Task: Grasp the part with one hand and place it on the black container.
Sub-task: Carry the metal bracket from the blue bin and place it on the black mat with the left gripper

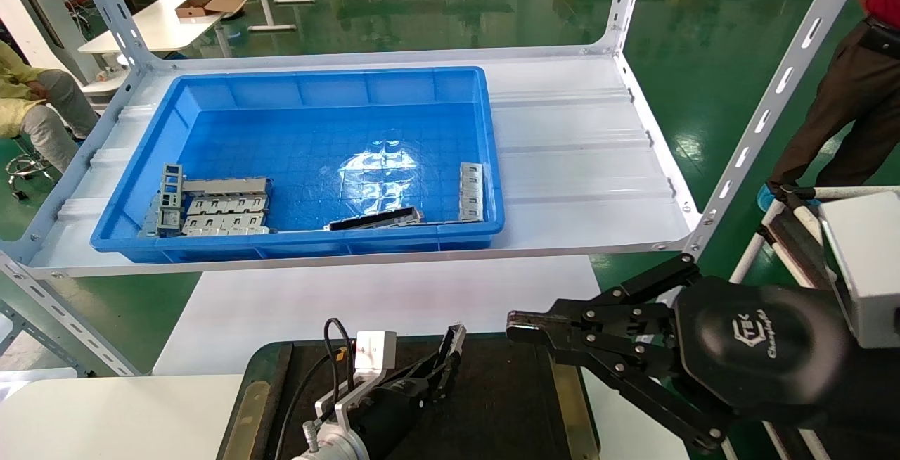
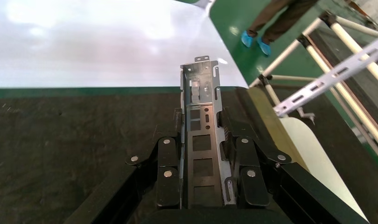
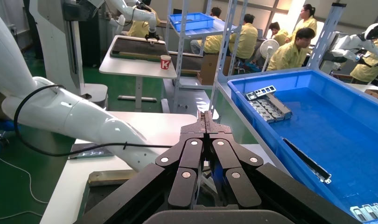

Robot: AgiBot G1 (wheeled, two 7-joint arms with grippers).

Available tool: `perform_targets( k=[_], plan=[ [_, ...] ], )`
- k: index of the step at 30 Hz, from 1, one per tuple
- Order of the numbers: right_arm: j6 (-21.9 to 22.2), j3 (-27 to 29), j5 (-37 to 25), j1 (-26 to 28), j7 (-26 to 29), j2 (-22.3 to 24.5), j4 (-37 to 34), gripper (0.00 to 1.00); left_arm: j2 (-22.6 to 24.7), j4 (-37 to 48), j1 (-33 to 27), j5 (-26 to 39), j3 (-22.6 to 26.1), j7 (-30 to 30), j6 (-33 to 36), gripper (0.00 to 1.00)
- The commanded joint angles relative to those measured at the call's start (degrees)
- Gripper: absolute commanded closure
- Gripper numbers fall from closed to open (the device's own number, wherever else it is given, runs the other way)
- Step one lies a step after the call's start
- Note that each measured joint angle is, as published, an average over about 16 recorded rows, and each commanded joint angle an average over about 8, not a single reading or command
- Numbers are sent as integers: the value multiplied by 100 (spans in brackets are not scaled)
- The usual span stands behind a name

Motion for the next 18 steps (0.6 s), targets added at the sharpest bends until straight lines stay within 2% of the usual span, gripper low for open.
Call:
perform_targets(
  k=[1,18],
  plan=[
    [0,-1,0,0,0,0,0,100,88,71,36,167,-68,-126,-76,100],
    [3,-6,4,1,-3,3,0,100,169,-59,370,1302,-295,-1401,-57,100]
  ],
)
